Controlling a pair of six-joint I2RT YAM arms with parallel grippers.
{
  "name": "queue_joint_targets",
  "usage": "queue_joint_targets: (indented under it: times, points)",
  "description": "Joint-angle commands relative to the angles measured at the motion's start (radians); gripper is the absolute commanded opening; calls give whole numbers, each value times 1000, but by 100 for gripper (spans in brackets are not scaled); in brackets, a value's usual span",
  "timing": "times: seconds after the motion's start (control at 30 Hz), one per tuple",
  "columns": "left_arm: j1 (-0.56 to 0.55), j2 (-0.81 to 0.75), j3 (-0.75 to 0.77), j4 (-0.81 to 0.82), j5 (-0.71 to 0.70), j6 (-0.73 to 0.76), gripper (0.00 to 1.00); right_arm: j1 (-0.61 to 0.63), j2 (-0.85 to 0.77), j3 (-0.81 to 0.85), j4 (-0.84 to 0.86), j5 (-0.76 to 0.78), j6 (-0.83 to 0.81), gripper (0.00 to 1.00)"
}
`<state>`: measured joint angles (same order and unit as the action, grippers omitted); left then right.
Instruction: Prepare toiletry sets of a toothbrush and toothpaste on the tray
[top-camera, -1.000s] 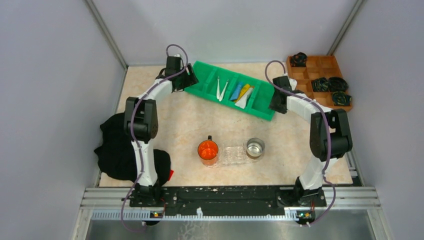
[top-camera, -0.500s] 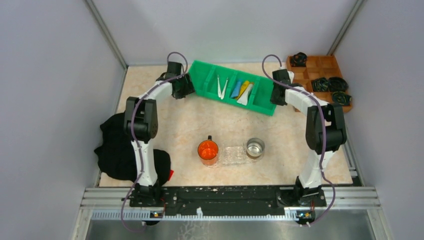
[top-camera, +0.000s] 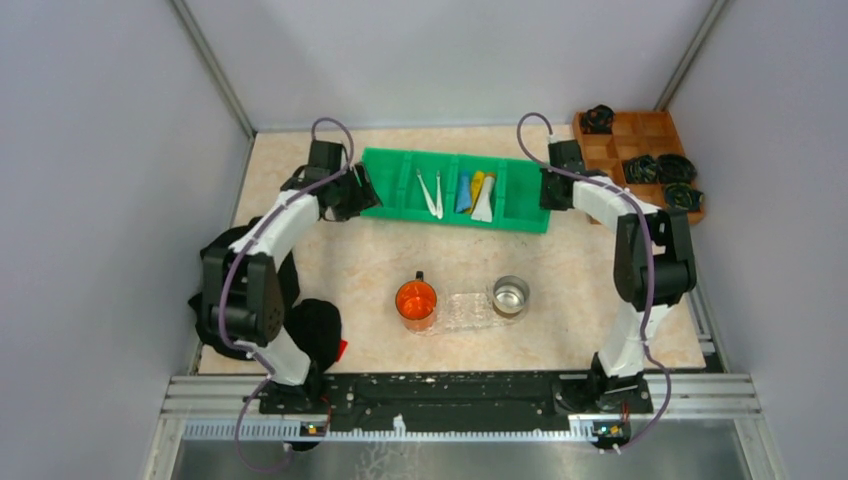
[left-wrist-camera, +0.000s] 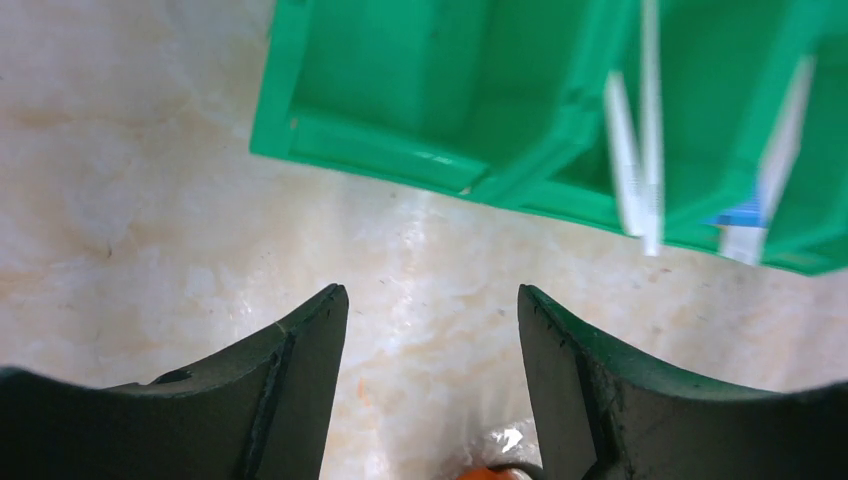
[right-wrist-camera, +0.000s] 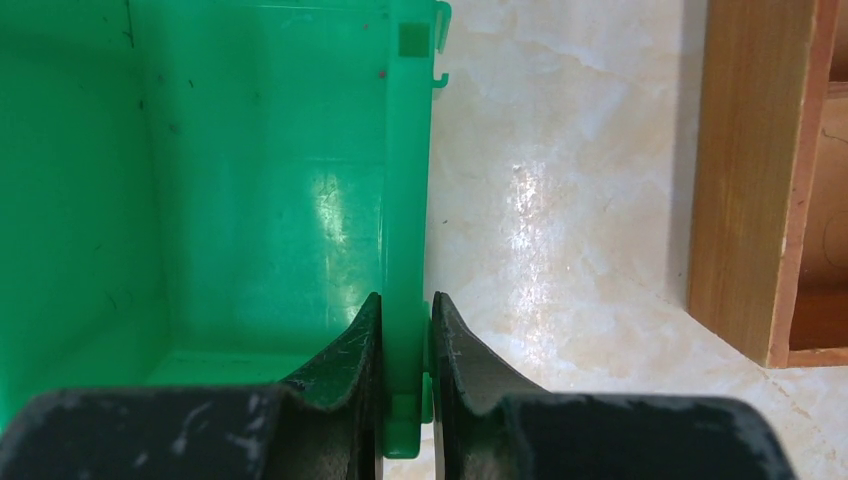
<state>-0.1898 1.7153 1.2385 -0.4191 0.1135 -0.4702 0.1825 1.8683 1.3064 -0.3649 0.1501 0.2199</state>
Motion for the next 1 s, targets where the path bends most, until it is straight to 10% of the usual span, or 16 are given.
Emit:
queue_joint_targets:
  times: [0.0, 0.57, 0.77, 0.97]
  points:
    - [-8, -188, -9, -52, 41, 12, 70, 6, -72, -38, 8, -103, -56, 0]
    - [-10, -384, -135, -101, 41, 37, 71, 40, -208, -82, -31, -23, -59, 1]
    - [-10, -428, -162, -109, 42, 36, 72, 40, -186, -36, -34, 14, -42, 33]
    - [-10, -481, -174, -131, 52, 43, 72, 52, -211, 1, -53, 48, -15, 36]
